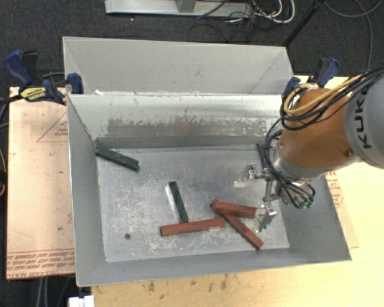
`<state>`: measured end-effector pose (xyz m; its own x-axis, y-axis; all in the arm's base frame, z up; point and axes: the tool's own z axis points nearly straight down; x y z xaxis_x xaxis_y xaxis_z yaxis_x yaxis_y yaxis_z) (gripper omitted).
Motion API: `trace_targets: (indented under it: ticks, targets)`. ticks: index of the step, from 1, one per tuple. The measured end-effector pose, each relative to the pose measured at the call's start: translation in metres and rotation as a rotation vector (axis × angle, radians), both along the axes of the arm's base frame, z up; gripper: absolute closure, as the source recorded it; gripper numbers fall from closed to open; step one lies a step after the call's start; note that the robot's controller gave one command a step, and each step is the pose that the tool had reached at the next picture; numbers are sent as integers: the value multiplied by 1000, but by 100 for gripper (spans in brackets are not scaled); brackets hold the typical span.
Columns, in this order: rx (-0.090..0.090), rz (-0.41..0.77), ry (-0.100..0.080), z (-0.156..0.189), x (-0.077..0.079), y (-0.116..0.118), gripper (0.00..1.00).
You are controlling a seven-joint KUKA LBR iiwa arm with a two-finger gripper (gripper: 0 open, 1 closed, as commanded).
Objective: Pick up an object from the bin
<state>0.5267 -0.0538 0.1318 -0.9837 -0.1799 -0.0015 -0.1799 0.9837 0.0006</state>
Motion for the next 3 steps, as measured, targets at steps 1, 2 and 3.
trace_targets:
  ticks: [1, 2, 3]
  targets:
    - [-11, 367, 3, -49, 9, 6, 100]
    - [-11, 367, 1, -49, 10, 6, 100]
    - [-1, 365, -4, 85, 9, 31, 100]
